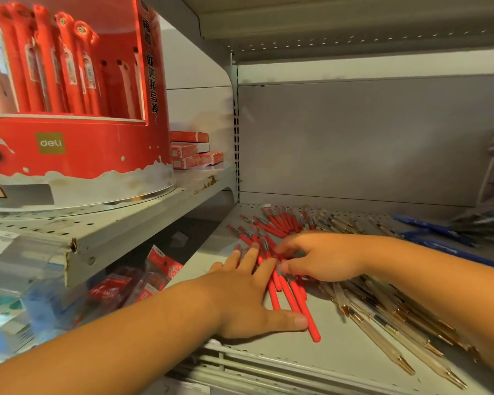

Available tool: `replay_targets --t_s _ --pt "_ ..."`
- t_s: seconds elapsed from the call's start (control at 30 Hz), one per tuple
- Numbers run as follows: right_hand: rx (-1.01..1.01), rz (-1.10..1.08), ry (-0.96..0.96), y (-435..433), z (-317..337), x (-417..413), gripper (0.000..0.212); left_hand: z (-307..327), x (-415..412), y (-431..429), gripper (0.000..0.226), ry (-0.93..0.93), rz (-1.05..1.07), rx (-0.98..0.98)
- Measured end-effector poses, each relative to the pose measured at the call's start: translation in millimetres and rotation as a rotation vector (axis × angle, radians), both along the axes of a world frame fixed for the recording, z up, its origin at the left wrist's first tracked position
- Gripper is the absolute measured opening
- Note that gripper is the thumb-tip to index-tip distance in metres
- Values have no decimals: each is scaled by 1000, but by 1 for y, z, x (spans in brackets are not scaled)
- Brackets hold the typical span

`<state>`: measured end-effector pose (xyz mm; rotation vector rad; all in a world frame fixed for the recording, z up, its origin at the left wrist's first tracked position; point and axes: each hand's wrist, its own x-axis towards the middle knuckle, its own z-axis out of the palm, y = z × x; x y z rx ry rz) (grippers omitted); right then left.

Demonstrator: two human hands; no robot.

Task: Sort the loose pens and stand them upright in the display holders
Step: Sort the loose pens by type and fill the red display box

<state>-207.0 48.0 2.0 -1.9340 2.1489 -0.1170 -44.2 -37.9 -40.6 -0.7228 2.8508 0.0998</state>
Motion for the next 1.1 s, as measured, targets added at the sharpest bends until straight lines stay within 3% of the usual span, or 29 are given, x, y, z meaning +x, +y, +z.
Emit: replay_targets --t_s 0.13,0.23,0.33,0.47,0.57,0.73,0.8,0.9,1.0,1.1 --pt "135 98 -131 29 10 -3 66 8 2 -7 107 129 -90 66" --pt "163 161 -103 48 6 -1 90 18 -1 -23 100 266 -111 54" --pt "195 223 -13 54 -9 4 113 22 -19 -45 95 350 14 134" --pt "133 139 169 49 -27 10 105 17 -52 -53 69 228 146 198" --pt "28 123 240 43 -36 13 98 8 -63 -46 66 172 145 271" --pt "-159 134 305 30 -37 19 92 9 -53 -44 53 356 132 384" --pt "-181 129 307 25 -36 22 84 10 -46 -42 53 441 117 435" --pt "-184 109 297 22 -35 23 81 14 -39 -38 51 465 50 364" --pt "-173 108 250 26 -33 21 88 21 -34 -32 52 417 -18 327" --pt "-174 151 203 32 -30 17 89 29 -19 -31 72 328 -26 278"
